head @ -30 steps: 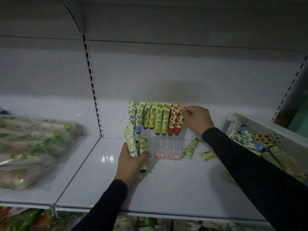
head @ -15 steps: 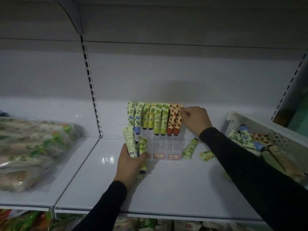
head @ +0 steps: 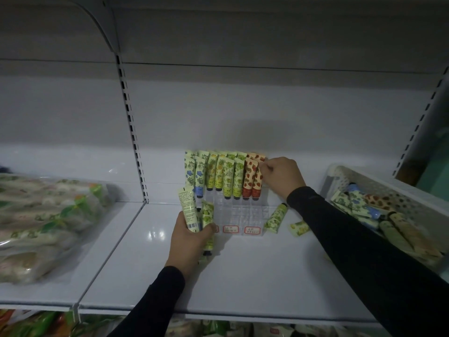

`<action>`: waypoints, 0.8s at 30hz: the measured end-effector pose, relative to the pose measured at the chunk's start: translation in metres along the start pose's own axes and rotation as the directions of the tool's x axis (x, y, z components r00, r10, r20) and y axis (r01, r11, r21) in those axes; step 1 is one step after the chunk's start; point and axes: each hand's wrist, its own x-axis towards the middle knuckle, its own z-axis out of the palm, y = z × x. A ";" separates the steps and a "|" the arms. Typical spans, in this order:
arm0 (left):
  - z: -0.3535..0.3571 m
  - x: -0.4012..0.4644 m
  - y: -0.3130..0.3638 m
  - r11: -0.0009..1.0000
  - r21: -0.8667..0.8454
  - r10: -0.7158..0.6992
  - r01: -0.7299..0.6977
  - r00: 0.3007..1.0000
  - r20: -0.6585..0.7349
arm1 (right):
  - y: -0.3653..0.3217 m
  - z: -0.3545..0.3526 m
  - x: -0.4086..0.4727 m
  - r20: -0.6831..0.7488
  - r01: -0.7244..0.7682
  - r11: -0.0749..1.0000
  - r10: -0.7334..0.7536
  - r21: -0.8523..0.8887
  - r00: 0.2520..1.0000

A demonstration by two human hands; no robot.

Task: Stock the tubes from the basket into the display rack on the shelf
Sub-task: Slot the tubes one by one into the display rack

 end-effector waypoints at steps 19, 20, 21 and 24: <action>-0.001 0.000 0.000 1.000 -0.016 0.001 -0.001 1.000 0.007 | -0.005 -0.012 0.010 -0.006 0.074 0.990 -0.074 0.117 0.997; -0.001 0.000 0.000 1.000 -0.019 0.001 -0.001 1.000 0.007 | -0.006 -0.010 0.011 0.009 0.070 0.992 -0.071 0.104 0.997; -0.001 0.000 0.000 1.000 -0.019 0.001 -0.001 1.000 0.007 | -0.007 -0.009 0.011 0.014 0.064 0.993 -0.065 0.099 0.998; -0.001 0.001 0.000 1.000 -0.014 0.003 -0.003 1.000 0.007 | -0.008 -0.007 0.013 -0.003 0.048 0.994 -0.048 0.102 0.999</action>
